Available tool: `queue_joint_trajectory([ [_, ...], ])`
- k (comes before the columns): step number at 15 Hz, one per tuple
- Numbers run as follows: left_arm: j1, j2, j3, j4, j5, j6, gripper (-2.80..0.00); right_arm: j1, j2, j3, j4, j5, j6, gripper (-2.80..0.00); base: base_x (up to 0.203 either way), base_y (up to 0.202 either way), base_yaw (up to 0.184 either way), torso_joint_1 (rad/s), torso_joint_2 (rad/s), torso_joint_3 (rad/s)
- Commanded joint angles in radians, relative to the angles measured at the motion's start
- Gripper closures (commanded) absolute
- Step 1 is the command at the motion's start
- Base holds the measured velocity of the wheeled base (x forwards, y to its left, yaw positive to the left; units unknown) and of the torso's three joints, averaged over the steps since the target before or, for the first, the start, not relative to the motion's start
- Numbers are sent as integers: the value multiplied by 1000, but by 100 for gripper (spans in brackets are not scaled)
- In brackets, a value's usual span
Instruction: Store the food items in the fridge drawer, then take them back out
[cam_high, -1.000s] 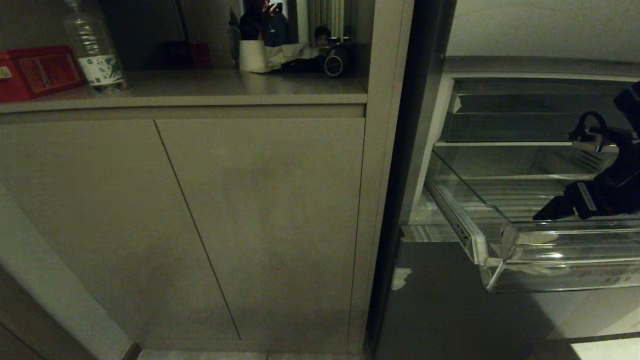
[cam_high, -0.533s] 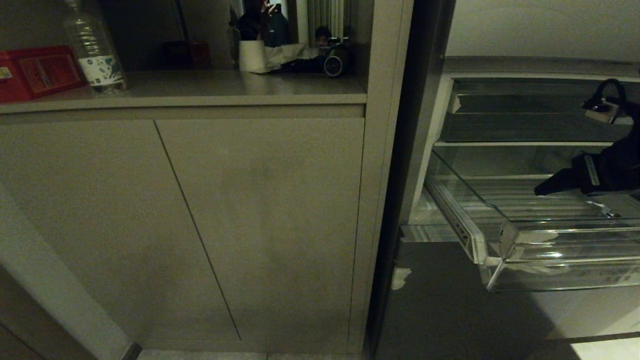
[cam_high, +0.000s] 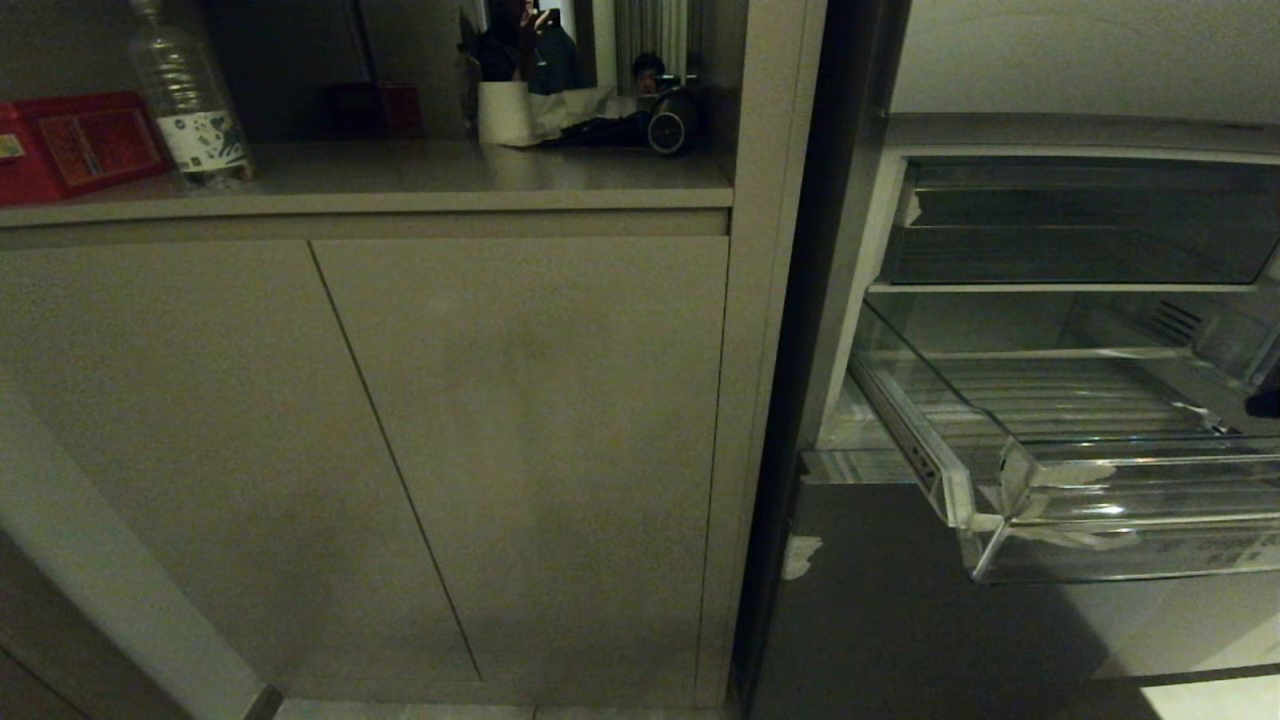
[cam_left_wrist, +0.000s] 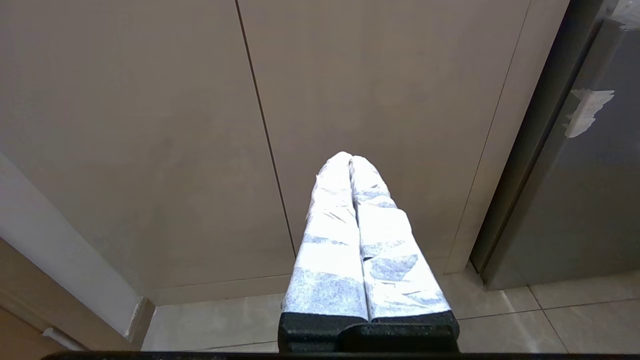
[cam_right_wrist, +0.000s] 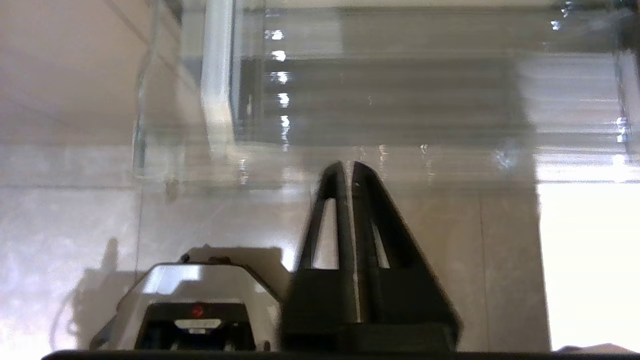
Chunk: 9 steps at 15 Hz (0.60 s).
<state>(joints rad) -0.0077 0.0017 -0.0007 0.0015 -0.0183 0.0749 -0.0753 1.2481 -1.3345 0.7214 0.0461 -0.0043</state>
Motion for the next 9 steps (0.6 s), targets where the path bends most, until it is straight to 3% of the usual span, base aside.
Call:
queue_joint_trajectory([
  [1,0,1,1,0,0,0,0,0,-235,162,-48,-2,-3,0,0,0,0,0,0,0],
  [5,0,1,1,0,0,0,0,-1,-540,422,-187,-24,-6,0,0,0,0,0,0,0],
  [9,0,1,1,0,0,0,0,-1,-763,553,-233,-34,-3,0,0,0,0,0,0,0],
])
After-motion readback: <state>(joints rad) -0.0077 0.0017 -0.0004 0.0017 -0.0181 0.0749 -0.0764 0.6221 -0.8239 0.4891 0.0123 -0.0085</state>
